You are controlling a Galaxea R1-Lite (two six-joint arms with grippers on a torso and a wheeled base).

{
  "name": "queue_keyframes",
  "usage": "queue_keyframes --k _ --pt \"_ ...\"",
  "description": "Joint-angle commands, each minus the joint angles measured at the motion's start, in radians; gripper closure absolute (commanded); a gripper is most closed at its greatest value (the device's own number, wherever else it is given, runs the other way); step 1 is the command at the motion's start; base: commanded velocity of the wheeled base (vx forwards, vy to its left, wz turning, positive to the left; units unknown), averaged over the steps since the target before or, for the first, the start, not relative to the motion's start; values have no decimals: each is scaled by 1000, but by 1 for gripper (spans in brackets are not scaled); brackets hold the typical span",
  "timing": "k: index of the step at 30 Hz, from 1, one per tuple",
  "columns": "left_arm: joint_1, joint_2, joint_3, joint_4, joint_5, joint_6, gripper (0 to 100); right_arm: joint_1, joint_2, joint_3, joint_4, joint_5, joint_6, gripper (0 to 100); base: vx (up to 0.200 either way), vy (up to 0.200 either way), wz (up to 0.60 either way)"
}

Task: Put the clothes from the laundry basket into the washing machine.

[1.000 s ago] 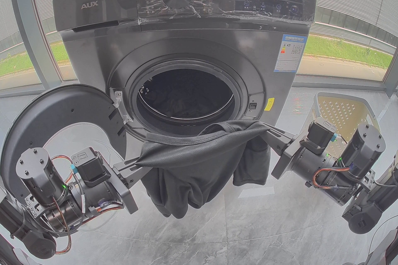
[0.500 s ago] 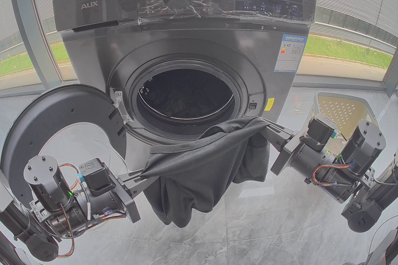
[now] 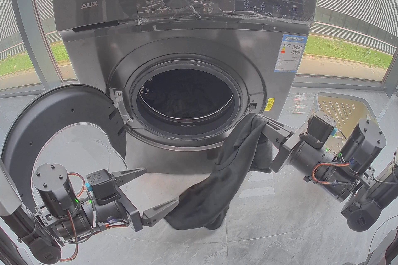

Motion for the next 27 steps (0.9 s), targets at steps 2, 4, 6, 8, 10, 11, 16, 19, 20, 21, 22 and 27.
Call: queue_keyframes --k 2,4,6,8,10,11,16,19,20,21,22,27 --pt "-9 35 25 0 -2 -1 0 15 4 -9 -1 -2 1 100 0 0 0" --pt "-21 49 36 -2 -2 -1 0 19 4 -11 -1 -4 1 100 0 0 0" --pt "-59 79 46 -2 -2 -1 0 25 4 -25 1 -15 1 100 0 0 0" --pt "-91 115 39 -2 0 -2 0 25 5 -29 1 -27 1 100 0 0 0" --pt "-104 144 28 -2 -2 -2 0 25 5 -31 1 -28 3 100 0 0 0" --pt "-108 188 2 -2 -2 -2 0 25 7 -31 1 -28 3 100 0 0 0" --pt "-119 291 -50 -3 -2 -1 0 25 7 -46 1 -28 3 100 0 0 0" --pt "-119 316 -58 -3 -3 -1 0 24 8 -59 1 -30 3 100 0 0 0" --pt "-119 317 -55 -3 -9 -2 0 24 10 -62 1 -30 3 100 0 0 0" --pt "-119 317 -53 -3 -19 -1 0 25 11 -66 1 -30 3 100 0 0 0" --pt "-119 317 -52 -3 -31 -1 0 25 18 -69 1 -32 3 100 0 0 0" --pt "-114 329 -58 -2 -57 -2 0 27 31 -88 1 -32 3 100 0 0 0"
